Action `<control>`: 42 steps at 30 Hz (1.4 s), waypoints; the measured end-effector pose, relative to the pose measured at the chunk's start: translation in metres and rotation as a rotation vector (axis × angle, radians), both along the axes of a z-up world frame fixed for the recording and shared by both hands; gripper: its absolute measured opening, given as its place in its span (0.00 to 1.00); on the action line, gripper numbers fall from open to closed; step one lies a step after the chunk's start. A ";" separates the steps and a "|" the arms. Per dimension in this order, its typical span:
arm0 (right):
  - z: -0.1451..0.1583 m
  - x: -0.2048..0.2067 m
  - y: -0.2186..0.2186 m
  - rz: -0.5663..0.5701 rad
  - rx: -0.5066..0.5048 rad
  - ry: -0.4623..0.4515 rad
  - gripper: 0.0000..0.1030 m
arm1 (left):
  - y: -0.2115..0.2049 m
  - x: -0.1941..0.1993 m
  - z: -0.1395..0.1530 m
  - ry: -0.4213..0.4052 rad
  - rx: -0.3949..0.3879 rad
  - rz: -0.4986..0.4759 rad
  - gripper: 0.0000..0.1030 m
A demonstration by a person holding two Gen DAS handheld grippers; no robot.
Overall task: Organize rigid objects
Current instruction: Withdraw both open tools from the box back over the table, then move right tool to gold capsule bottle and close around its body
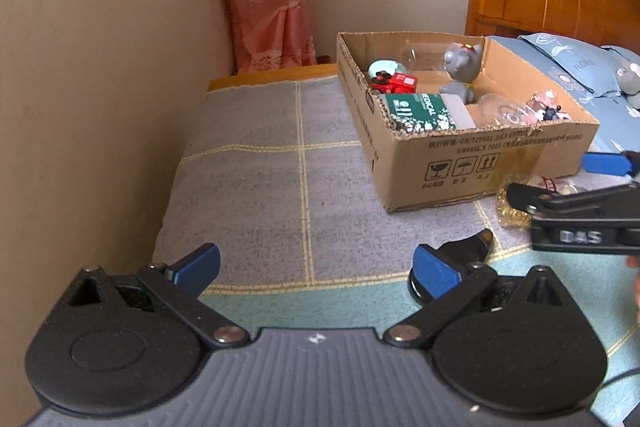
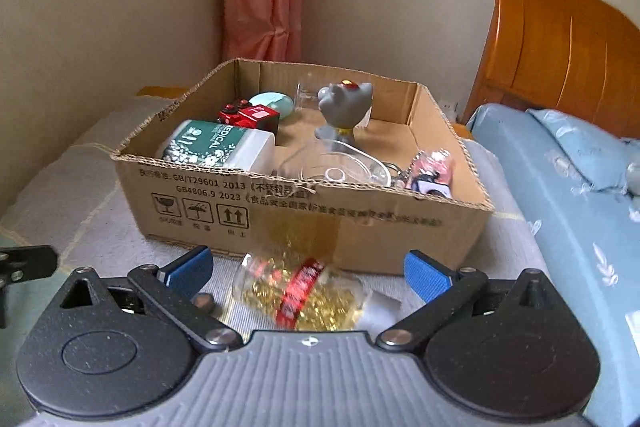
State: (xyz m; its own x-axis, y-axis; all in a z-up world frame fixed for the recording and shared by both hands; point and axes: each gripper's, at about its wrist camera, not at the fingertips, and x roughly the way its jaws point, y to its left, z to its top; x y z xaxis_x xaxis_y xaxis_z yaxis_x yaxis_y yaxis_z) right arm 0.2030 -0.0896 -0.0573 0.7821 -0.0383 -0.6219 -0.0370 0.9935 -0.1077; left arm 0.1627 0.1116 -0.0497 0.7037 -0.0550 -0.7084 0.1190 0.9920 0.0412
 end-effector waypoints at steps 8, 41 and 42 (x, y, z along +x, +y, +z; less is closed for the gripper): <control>-0.012 0.000 -0.008 -0.018 -0.021 0.034 1.00 | -0.009 0.001 -0.009 0.018 -0.012 -0.085 0.99; -0.042 -0.048 -0.072 -0.023 0.087 0.115 1.00 | -0.008 0.035 -0.046 0.133 -0.019 -0.052 0.99; -0.042 -0.047 -0.071 -0.021 0.086 0.115 1.00 | -0.012 0.032 -0.045 0.135 -0.014 -0.081 0.99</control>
State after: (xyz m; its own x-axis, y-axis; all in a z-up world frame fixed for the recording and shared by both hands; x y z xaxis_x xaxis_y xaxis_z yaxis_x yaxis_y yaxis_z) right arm 0.1557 -0.1611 -0.0992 0.7049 0.0034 -0.7093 -0.0229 0.9996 -0.0179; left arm 0.1943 0.0992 -0.0944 0.5950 -0.1187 -0.7949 0.2023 0.9793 0.0052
